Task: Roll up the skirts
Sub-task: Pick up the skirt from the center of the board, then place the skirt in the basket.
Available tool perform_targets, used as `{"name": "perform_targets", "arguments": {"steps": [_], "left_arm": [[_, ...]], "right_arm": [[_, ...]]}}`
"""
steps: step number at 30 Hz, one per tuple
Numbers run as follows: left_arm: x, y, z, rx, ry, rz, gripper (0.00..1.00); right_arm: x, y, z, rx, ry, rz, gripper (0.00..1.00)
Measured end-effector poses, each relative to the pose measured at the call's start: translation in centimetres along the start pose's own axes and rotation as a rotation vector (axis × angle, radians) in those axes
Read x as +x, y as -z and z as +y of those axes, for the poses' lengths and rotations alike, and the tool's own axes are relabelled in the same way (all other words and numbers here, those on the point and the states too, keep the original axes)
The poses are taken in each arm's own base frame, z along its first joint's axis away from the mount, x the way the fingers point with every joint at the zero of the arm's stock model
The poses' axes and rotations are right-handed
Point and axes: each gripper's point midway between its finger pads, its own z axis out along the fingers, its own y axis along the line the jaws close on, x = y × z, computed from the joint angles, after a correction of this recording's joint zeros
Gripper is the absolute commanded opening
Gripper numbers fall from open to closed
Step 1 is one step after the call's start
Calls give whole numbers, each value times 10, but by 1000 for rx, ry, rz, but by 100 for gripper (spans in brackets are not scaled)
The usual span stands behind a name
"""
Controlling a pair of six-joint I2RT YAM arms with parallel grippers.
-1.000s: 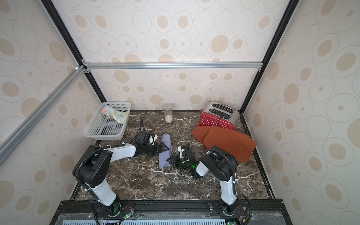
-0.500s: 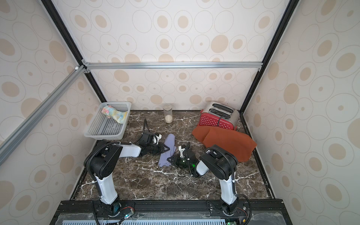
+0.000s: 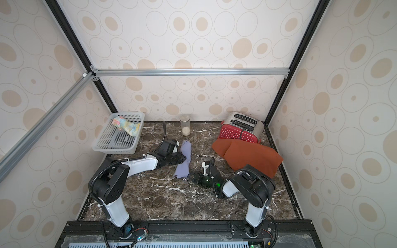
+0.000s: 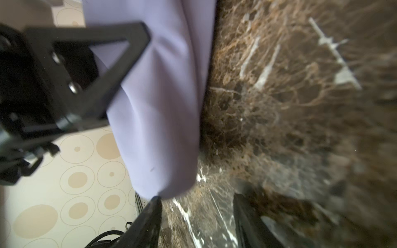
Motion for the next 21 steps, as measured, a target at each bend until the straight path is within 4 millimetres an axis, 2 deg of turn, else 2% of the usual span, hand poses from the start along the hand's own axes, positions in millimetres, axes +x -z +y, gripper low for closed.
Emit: {"name": "perform_targets", "arguments": {"steps": [6, 11, 14, 16, 21], "left_arm": [[-91, 26, -6, -66, 41, -159, 0], [-162, 57, 18, -114, 117, -272, 0], [-203, 79, 46, -140, 192, -349, 0], [-226, 95, 74, -160, 258, -404, 0], [-267, 133, 162, -209, 469, -550, 0]], "right_arm": [[2, 14, -6, 19, -3, -6, 59], [5, 21, -9, 34, 2, -3, 60], [6, 23, -11, 51, 11, 2, 60], [6, 25, -11, 62, 18, 7, 60], [6, 23, -11, 78, 37, 20, 59]]}}
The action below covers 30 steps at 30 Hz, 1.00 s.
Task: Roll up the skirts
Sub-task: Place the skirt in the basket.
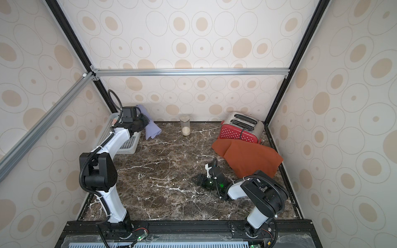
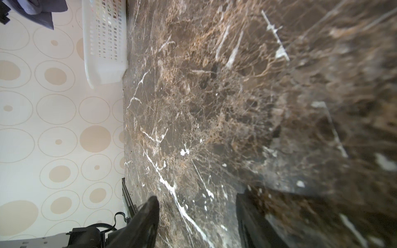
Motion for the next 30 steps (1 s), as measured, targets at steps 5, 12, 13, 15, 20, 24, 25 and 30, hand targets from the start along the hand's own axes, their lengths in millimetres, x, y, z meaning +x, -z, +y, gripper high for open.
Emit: {"name": "perform_targets", "arguments": {"steps": [5, 12, 13, 15, 20, 24, 25, 30], "left_arm": [[-52, -23, 66, -65, 185, -125, 0], [-74, -44, 113, -22, 391, -281, 0], [-77, -50, 116, 2, 419, -300, 0], [-78, -60, 125, 36, 467, -329, 0], [-60, -68, 163, 23, 560, -352, 0], [-54, -66, 180, 4, 590, -371, 0], [-54, -66, 181, 4, 594, -374, 0], [-61, -64, 178, 38, 594, -385, 0]], "right_arm": [[-2, -5, 3, 13, 13, 17, 59], [-4, -17, 8, 4, 23, 46, 58], [-4, -18, 9, 2, 24, 50, 58], [-4, -21, 10, -2, 24, 57, 58], [-4, -25, 12, -7, 28, 67, 57], [-4, -27, 14, -11, 31, 75, 56], [-4, -27, 14, -12, 31, 77, 56], [-4, -28, 14, -14, 30, 80, 56]]}}
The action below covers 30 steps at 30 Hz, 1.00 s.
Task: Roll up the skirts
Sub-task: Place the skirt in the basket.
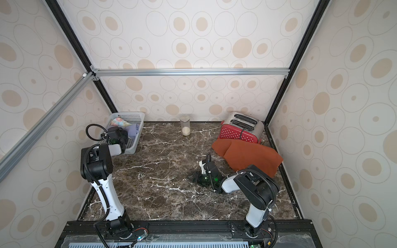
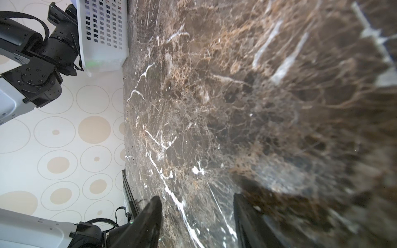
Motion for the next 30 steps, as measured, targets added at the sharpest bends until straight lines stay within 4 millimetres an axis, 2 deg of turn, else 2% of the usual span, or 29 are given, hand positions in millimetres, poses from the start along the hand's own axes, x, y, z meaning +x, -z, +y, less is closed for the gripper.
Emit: {"name": "perform_targets", "arguments": {"steps": [6, 10, 18, 30], "left_arm": [[-2, 1, -14, 22, -47, 25, 0], [-2, 6, -15, 29, -51, 25, 0], [4, 6, 20, -9, -19, 35, 0], [4, -20, 23, -28, -60, 71, 2]], "right_arm": [[0, 0, 0, 0, 7, -1, 56], [0, 0, 0, -1, 7, 0, 55], [0, 0, 0, -2, 8, 1, 55], [1, 0, 0, 1, 7, 2, 55]]}}
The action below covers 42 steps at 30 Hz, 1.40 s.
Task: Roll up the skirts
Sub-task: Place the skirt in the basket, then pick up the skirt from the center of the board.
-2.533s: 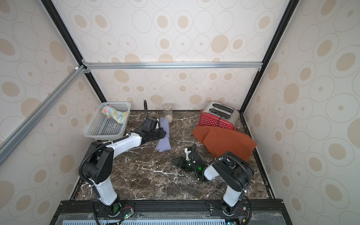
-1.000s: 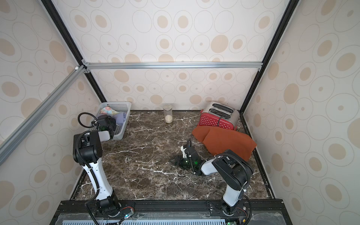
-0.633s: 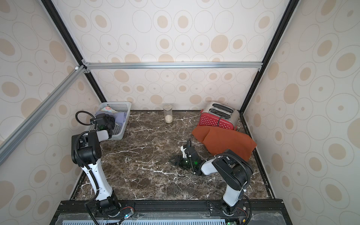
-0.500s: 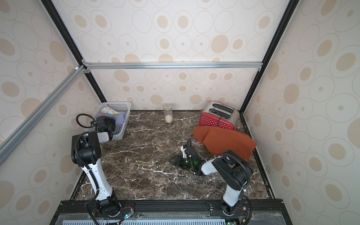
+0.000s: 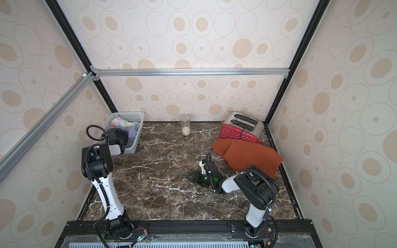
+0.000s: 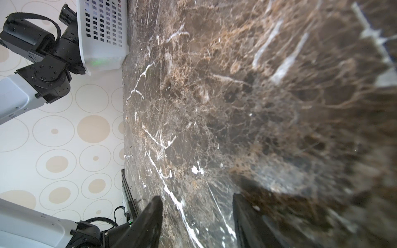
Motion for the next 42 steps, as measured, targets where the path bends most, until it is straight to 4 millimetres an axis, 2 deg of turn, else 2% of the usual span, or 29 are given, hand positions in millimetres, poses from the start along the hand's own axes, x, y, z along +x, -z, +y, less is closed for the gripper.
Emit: {"name": "perform_targets", "arguments": {"steps": [1, 3, 6, 8, 10, 11, 12, 18, 24, 28, 30, 32, 34, 36, 38, 40, 42], "left_arm": [[0, -3, 1, -10, -9, 6, 2], [0, -6, 1, -24, -25, 18, 9], [0, -7, 0, -30, -58, 31, 40], [2, -7, 5, -49, -80, 43, 65], [4, -6, 12, -76, -99, 56, 83], [5, -5, 15, -89, -112, 62, 95], [5, -4, 15, -92, -119, 65, 99], [-1, 17, -6, -120, -179, 81, 99], [-11, 50, -27, -178, -246, 94, 99], [-19, 80, -37, -243, -311, 94, 99], [-20, 104, -45, -252, -347, 86, 99], [-20, 136, -63, -253, -393, 81, 99], [-19, 163, -93, -216, -455, 63, 99], [-1, 192, -130, -150, -538, 70, 99], [32, 221, -165, -59, -631, 112, 99], [79, 252, -191, 39, -742, 196, 99], [130, 281, -199, 116, -862, 311, 99]], "right_arm": [[0, 0, 0, 1, 0, 1, 55], [1, 1, 0, 4, 0, 1, 55], [2, 3, 0, 16, 0, 3, 55], [2, 6, -1, 35, 1, 0, 56], [3, 10, -3, 56, 9, 0, 56], [3, 12, -4, 69, 12, -2, 57], [2, 14, -5, 80, 18, -3, 57], [-8, 27, 7, 117, 74, -37, 59], [-41, 53, 27, 200, 149, -140, 61], [-79, 93, 22, 338, 145, -276, 63], [-100, 121, 15, 414, 132, -363, 71], [-119, 157, 5, 493, 111, -470, 82], [-134, 191, -5, 557, 87, -567, 88], [-145, 218, -15, 608, 63, -638, 90], [-154, 238, -28, 672, 21, -671, 95], [-166, 251, -43, 750, -24, -670, 100], [-179, 253, -52, 815, -43, -643, 100]]}}
